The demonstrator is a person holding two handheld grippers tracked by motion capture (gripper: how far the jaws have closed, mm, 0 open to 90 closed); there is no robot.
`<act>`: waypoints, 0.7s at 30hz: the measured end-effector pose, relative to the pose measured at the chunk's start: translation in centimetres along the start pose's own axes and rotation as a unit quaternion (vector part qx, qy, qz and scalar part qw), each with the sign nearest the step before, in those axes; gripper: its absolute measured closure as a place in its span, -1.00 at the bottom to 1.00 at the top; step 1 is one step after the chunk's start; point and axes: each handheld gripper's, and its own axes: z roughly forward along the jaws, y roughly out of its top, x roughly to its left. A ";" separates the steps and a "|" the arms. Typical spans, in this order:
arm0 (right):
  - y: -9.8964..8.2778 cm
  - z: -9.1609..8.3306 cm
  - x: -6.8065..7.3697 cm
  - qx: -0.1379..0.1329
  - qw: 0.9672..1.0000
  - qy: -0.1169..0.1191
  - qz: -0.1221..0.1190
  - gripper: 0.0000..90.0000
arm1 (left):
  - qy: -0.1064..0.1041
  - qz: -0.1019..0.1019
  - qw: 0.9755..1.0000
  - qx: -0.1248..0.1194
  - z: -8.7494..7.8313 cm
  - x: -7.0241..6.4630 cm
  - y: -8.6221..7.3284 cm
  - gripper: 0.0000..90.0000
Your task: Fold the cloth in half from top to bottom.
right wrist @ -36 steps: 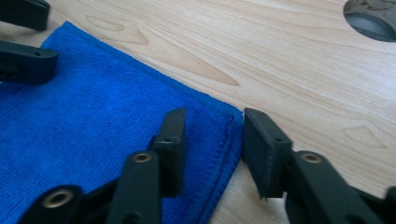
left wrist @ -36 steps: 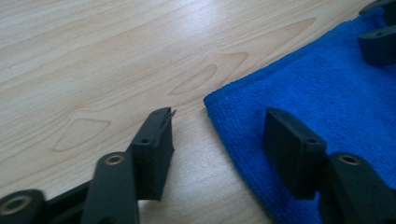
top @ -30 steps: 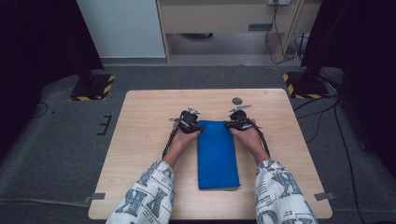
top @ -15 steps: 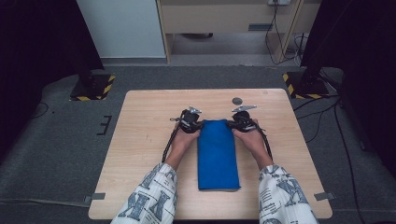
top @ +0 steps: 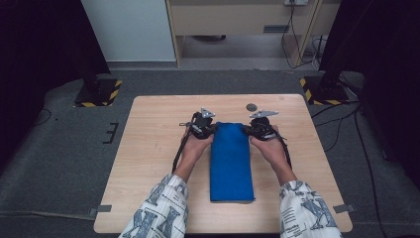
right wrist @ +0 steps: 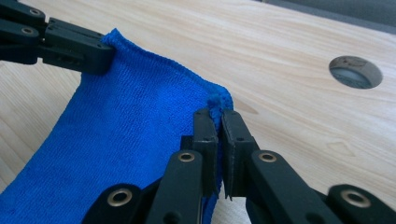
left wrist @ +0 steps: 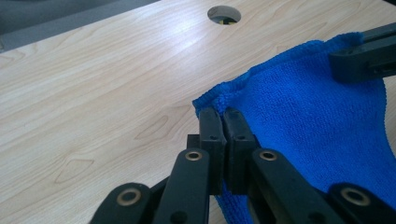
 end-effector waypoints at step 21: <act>2.4 -1.8 0.3 -0.028 1.000 -0.006 -0.007 0.91 | 0.003 0.004 0.999 -0.033 -2.3 0.1 2.3 0.95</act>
